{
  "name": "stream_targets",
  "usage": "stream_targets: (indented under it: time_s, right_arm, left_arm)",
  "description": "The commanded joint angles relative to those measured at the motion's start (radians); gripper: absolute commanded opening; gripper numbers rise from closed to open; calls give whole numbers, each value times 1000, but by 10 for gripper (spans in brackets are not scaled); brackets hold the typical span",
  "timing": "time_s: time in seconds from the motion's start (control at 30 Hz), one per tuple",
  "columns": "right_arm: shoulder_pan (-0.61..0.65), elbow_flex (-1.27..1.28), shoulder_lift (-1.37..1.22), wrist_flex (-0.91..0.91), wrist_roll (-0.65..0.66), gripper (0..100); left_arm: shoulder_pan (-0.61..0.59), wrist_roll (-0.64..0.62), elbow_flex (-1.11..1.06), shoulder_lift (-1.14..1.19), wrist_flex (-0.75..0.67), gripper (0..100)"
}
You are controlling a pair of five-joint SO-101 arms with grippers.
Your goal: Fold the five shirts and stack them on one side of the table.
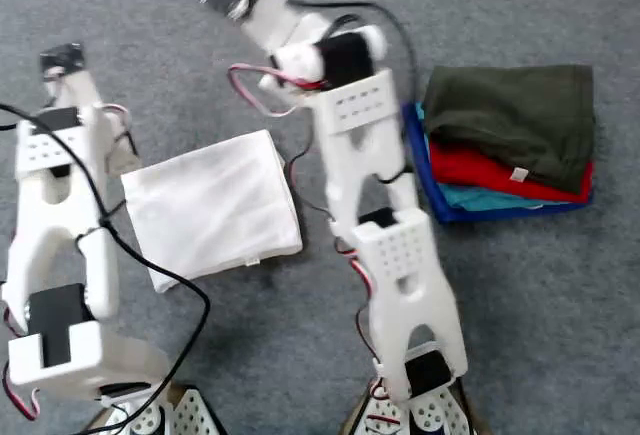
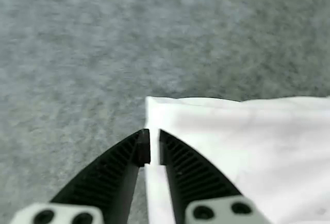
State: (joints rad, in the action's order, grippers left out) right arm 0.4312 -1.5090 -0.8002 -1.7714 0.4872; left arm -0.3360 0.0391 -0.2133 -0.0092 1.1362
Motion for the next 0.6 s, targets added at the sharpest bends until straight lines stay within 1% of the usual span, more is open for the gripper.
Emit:
stream_targets:
  time_s: [0.0, 0.07, 0.13, 0.23, 0.33, 0.47, 0.57]
  right_arm:
    - [-41, 262, 326, -20, -15, 3]
    - [-31, 489, 503, -17, -14, 4]
    - [-7, 725, 667, -17, -12, 4]
    - [21, 1093, 883, -8, -12, 5]
    - [24, 1417, 1058, 57, -12, 5]
    - [-1, 1748, 1222, 213, -18, 5]
    - [-1, 1891, 1288, 293, -20, 6]
  left_arm:
    - [-78, 3, 118, 28, 71, 117]
    - [-115, 26, 158, 93, 89, 119]
    - [-127, 78, 184, 157, 103, 120]
    - [-114, 141, 247, 239, 181, 121]
    - [-98, 164, 331, 297, 262, 121]
    - [-92, 163, 423, 338, 295, 124]
    - [-91, 164, 474, 363, 350, 173]
